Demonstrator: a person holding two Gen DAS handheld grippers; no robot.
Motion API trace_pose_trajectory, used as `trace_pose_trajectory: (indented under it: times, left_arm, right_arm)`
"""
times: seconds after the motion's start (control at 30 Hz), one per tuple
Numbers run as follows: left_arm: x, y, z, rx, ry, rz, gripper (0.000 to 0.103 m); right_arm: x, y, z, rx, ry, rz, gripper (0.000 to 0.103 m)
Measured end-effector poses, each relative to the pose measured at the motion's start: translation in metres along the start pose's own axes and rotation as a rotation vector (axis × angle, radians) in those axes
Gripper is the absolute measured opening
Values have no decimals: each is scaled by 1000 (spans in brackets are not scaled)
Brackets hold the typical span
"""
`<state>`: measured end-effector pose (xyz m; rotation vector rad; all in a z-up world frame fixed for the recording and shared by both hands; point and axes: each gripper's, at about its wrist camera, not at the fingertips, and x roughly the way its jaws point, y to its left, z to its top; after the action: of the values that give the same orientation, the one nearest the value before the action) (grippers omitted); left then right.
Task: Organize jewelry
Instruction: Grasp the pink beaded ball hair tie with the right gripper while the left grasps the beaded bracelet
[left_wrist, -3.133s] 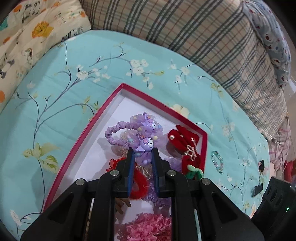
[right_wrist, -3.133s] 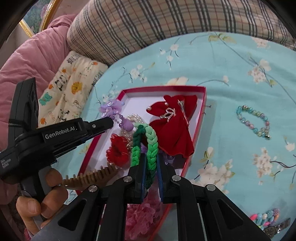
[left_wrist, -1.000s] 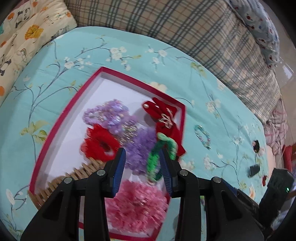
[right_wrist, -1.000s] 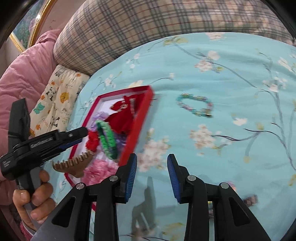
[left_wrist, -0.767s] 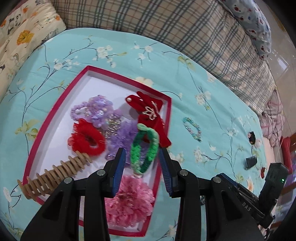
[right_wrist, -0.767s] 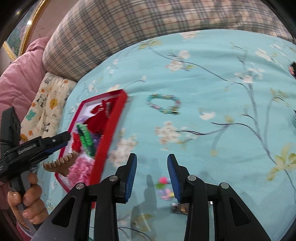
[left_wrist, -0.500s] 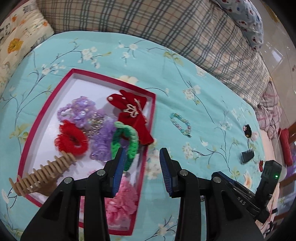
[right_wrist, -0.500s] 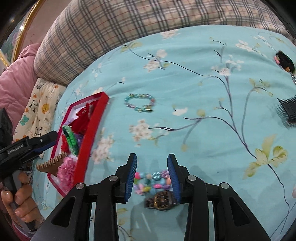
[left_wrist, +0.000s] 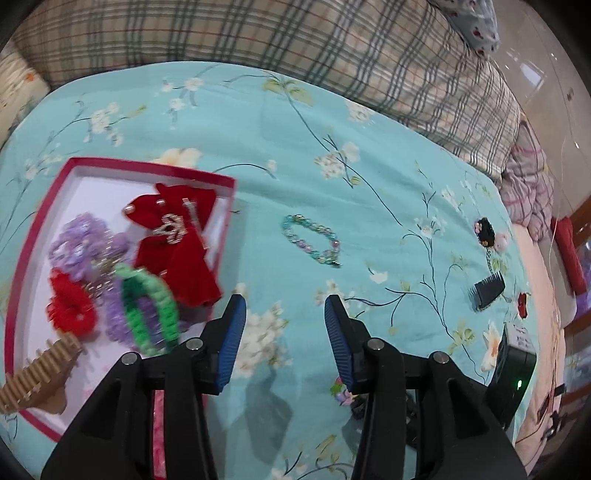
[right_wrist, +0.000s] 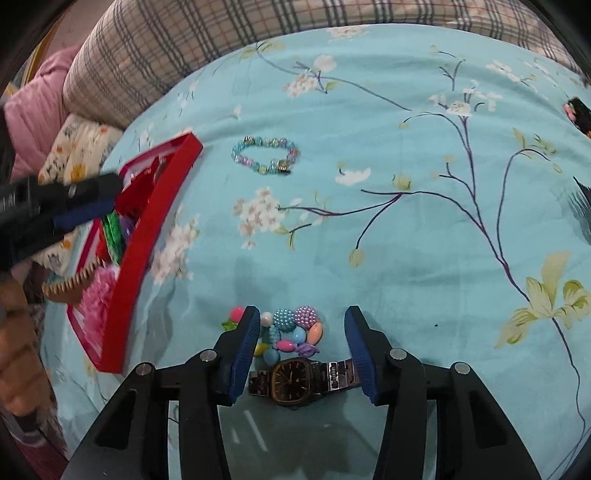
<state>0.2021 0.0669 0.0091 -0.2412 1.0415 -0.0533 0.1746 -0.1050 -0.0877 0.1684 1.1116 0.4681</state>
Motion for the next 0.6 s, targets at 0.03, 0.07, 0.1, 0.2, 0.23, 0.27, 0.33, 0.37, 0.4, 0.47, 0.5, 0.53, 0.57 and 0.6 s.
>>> trace_pose_trajectory:
  times: [0.03, 0.07, 0.1, 0.2, 0.23, 0.27, 0.33, 0.37, 0.4, 0.47, 0.5, 0.53, 0.57, 0.6]
  left_arm:
    - [4, -2, 1, 8, 4, 1, 43]
    - [8, -5, 2, 13, 12, 1, 43]
    - [13, -7, 4, 15, 20, 0, 43]
    - [23, -10, 6, 20, 33, 0, 43]
    - [26, -10, 6, 20, 37, 1, 43]
    - [29, -10, 6, 20, 42, 0, 43]
    - [34, -11, 7, 23, 50, 2, 43]
    - [37, -12, 7, 24, 54, 6, 43]
    - [41, -12, 8, 25, 58, 10, 43]
    - [47, -14, 10, 28, 65, 15, 43]
    - [51, -16, 11, 31, 68, 20, 43]
    - [55, -17, 13, 32, 70, 24, 43]
    - [59, -19, 14, 33, 72, 26, 43]
    - [63, -21, 16, 34, 75, 28, 43]
  right_arm:
    - [1, 1, 0, -12, 3, -5, 49]
    - [2, 2, 0, -22, 7, -10, 49]
    - [4, 3, 0, -34, 11, -11, 49]
    - [7, 7, -2, -86, 23, -20, 49]
    - [8, 10, -3, -109, 30, -28, 48]
    - [9, 12, -4, -127, 35, -35, 44]
    - [10, 13, -6, -142, 39, -49, 17]
    - [11, 10, -5, -125, 48, -36, 14]
    - [11, 5, -4, -102, 49, -13, 13]
    - [6, -2, -4, -72, 30, 8, 11]
    - [3, -5, -4, -61, 17, 6, 11]
    - [-3, -10, -4, -43, -3, 9, 11]
    - [-7, -15, -3, -25, -18, 17, 11]
    - [-11, -20, -3, -7, -31, 24, 11]
